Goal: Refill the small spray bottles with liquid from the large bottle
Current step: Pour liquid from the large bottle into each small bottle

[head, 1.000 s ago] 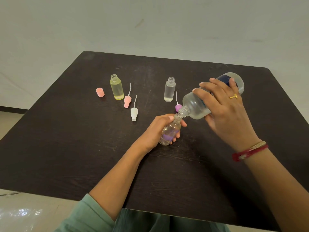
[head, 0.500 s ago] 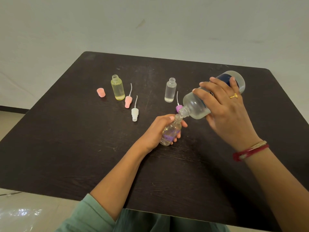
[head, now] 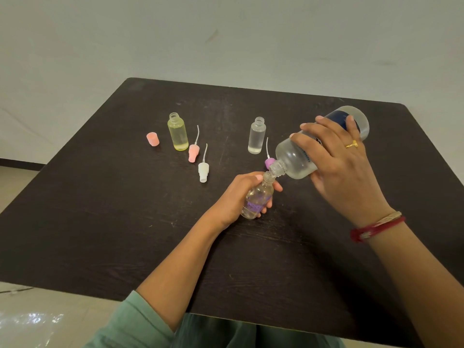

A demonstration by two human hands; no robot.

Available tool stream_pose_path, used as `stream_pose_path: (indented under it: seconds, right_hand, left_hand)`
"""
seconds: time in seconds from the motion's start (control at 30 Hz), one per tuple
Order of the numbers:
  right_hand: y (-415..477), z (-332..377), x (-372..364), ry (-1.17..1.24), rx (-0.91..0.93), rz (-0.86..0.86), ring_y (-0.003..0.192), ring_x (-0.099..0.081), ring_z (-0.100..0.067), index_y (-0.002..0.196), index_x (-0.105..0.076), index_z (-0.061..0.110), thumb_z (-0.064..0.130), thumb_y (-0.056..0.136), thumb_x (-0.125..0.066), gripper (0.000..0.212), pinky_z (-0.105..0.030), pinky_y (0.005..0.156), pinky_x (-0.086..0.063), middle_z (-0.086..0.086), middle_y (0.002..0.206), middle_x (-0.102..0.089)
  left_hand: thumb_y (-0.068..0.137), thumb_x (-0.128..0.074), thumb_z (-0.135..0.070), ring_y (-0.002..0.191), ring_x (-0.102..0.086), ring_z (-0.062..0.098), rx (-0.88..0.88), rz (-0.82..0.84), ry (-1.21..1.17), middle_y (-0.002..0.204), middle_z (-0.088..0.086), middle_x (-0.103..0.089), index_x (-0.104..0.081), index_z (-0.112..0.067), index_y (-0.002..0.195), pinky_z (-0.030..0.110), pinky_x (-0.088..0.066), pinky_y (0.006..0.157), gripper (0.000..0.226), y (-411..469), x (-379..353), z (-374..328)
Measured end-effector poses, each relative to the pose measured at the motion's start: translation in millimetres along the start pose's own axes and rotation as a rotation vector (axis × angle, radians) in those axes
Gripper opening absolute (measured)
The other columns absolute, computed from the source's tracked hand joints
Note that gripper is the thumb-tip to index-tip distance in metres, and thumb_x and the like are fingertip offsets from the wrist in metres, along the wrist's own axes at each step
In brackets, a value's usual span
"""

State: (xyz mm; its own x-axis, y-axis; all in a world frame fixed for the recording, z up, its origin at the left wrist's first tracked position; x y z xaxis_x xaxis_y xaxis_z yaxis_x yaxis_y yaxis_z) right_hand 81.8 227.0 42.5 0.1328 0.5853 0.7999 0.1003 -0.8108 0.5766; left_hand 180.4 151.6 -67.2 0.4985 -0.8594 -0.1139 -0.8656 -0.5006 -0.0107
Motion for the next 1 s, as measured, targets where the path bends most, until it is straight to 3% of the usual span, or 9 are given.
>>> stream_pose_path:
  seconds: [0.27, 0.53, 0.63, 0.7, 0.83, 1.0]
  right_hand:
    - [-3, -4, -4, 0.062, -0.041, 0.021, 0.125, -0.049, -0.034, 0.126, -0.052, 0.013, -0.002, 0.069, -0.077, 0.064, -0.055, 0.114, -0.022, -0.012, 0.127, -0.057]
    - [-18, -15, -17, 0.21, -0.2, 0.074, 0.115, -0.055, -0.023, 0.128, -0.053, 0.02, 0.028, 0.071, -0.08, 0.064, -0.051, 0.11, -0.027, 0.001, 0.122, -0.059]
    - [-22, -18, -19, 0.349, -0.262, 0.068, 0.106, -0.059, -0.02, 0.124, -0.054, 0.018, 0.04, 0.068, -0.081, 0.066, -0.045, 0.1, -0.039, 0.003, 0.115, -0.063]
    - [-26, -22, -19, 0.516, -0.332, 0.057, 0.103, -0.058, -0.015, 0.124, -0.055, 0.016, 0.037, 0.065, -0.085, 0.069, -0.039, 0.092, -0.047, 0.006, 0.115, -0.062]
    - [-35, -28, -17, 0.753, -0.469, -0.016, 0.105, -0.054, 0.001, 0.121, -0.053, 0.023, 0.029, 0.062, -0.088, 0.069, -0.01, 0.083, -0.042, 0.019, 0.114, -0.057]
    - [-41, -36, -18, 0.845, -0.587, -0.038, 0.107, -0.05, 0.013, 0.124, -0.046, 0.029, 0.04, 0.062, -0.08, 0.071, -0.003, 0.088, -0.041, 0.028, 0.117, -0.05]
  left_hand:
    - [0.091, -0.031, -0.036, 0.058, -0.053, 0.017, 0.005, -0.002, -0.017, 0.066, 0.005, -0.058, -0.065, -0.005, 0.097, 0.029, -0.046, 0.056, 0.047, 0, 0, -2]
    - [0.081, -0.039, -0.052, 0.06, -0.056, 0.017, -0.031, 0.002, -0.048, 0.068, 0.006, -0.059, -0.066, -0.009, 0.095, 0.026, -0.048, 0.056, 0.052, -2, -1, -6]
    - [0.086, -0.038, -0.046, 0.062, -0.056, 0.017, -0.027, -0.016, -0.091, 0.069, 0.006, -0.059, -0.066, -0.01, 0.096, 0.027, -0.049, 0.058, 0.047, -2, 2, -4]
    - [0.089, -0.033, -0.04, 0.061, -0.057, 0.017, -0.026, -0.054, -0.166, 0.069, 0.006, -0.06, -0.067, -0.011, 0.094, 0.028, -0.049, 0.058, 0.045, -1, 6, -3]
    - [0.086, -0.031, -0.041, 0.06, -0.056, 0.017, -0.023, -0.143, -0.355, 0.068, 0.005, -0.06, -0.07, -0.014, 0.089, 0.029, -0.049, 0.056, 0.047, -1, 17, -3]
    - [0.086, -0.032, -0.042, 0.059, -0.055, 0.018, -0.05, -0.23, -0.519, 0.066, 0.004, -0.059, -0.064, -0.007, 0.091, 0.028, -0.047, 0.053, 0.047, -4, 28, -7]
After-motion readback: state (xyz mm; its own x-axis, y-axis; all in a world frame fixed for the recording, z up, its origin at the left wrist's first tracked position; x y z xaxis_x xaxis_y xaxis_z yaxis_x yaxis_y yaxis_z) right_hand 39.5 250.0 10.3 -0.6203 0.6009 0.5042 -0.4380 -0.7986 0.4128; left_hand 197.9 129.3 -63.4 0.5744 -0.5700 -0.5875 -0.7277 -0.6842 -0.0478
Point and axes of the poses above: each hand's wrist, its own y-axis towards the middle knuckle, its own x-axis out of the back of the hand, z = x × y, the point moved 8 cm from there along y, towards the middle knuckle
